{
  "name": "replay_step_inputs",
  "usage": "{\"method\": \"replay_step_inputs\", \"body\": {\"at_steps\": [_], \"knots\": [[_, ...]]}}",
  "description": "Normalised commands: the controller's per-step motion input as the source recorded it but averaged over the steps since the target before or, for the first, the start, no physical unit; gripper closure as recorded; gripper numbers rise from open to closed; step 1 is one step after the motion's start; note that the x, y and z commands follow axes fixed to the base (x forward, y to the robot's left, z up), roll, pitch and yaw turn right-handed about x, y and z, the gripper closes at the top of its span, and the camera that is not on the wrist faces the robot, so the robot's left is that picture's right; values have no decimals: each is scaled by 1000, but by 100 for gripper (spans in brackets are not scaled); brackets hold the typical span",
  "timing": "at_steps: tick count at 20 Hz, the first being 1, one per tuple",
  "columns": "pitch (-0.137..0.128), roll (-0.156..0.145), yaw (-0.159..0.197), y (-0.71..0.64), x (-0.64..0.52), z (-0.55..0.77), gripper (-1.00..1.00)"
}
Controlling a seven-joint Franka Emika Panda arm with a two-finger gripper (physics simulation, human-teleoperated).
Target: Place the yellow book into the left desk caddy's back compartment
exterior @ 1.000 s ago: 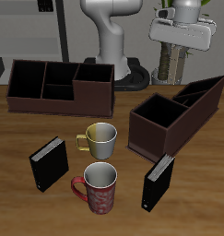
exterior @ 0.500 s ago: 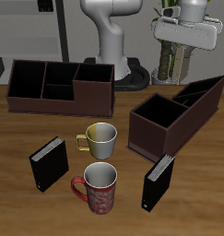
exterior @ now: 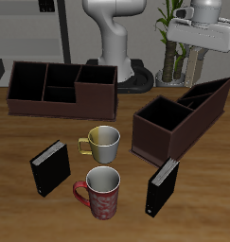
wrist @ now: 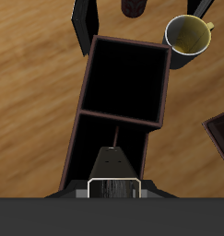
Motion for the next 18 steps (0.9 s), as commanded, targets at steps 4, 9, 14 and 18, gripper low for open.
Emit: {"method": "replay_step_inputs", "body": {"at_steps": [4,9,14,18], "knots": [[-34,29,18,164,0,108,100],[-26,14,15,69,18,176,100],[-18,37,19,139,-118,11,100],[-19,20,28,111,-95,17,100]]}}
